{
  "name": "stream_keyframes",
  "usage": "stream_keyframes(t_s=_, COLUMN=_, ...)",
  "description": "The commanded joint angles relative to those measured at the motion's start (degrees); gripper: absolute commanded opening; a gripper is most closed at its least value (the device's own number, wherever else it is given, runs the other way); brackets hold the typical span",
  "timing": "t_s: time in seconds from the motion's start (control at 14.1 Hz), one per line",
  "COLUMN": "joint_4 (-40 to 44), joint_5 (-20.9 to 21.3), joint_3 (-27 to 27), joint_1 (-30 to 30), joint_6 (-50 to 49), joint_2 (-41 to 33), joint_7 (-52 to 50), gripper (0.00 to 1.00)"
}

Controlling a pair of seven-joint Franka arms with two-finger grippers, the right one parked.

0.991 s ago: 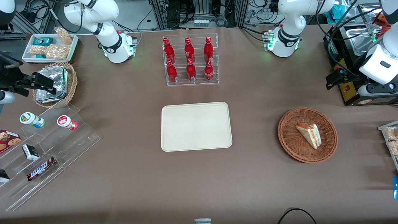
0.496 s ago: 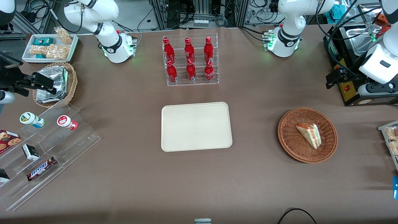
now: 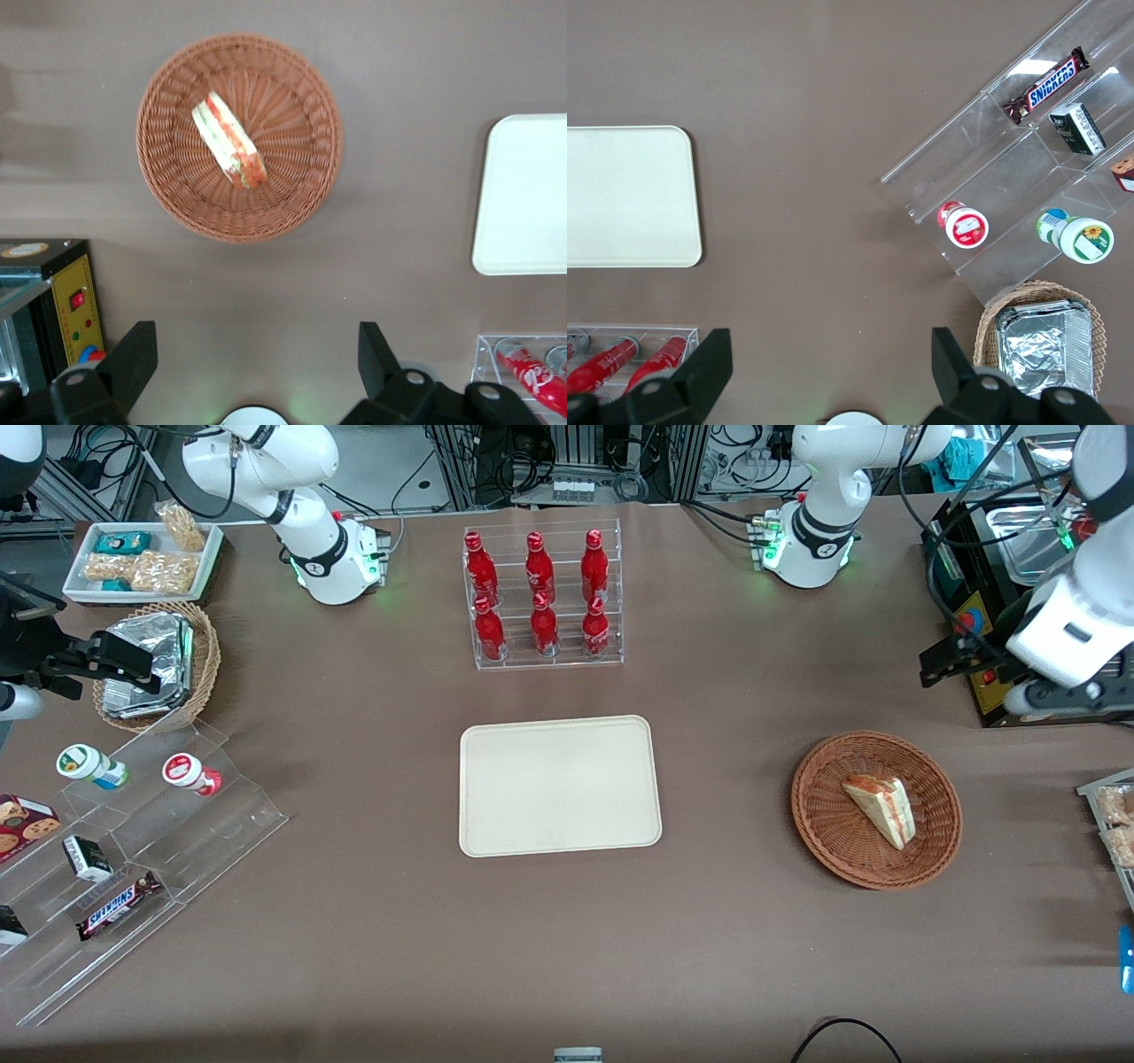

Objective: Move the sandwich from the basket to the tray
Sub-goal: 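Lower the open left gripper over the sandwich in the wicker basket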

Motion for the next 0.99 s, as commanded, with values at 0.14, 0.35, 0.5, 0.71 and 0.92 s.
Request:
stream_keyframes(t_s=0.14, joint_4=-9.4, joint_5=1.7, joint_3=-0.2, joint_1=1.6, joint_6=9.3, joint_2=4.3, joint_7=0.6, gripper=1.00)
stream_keyframes(t_s=0.35, joint_4=-19.7, joint_5=1.7, joint_3=-0.2, joint_1=4.0, joint_6=26.7, joint_2=4.5, joint_7=0.5, gripper=1.00)
stream_keyframes(t_s=0.5, joint_4=-23.8, joint_5=1.1, joint_3=-0.2, joint_1=5.3, joint_6=35.5, joint_2=5.9, joint_7=0.1, gripper=1.00)
stream_keyframes(t_s=0.71, joint_4=-24.5, joint_5=0.3, joint_3=-0.2, joint_1=6.3, joint_6=39.9, joint_2=8.8, joint_7=-12.6, gripper=1.00)
stream_keyframes(t_s=0.92, joint_4=-24.7, joint_5=0.3, joint_3=-0.3, joint_1=6.3, joint_6=45.3, joint_2=11.2, joint_7=-28.7, gripper=1.00)
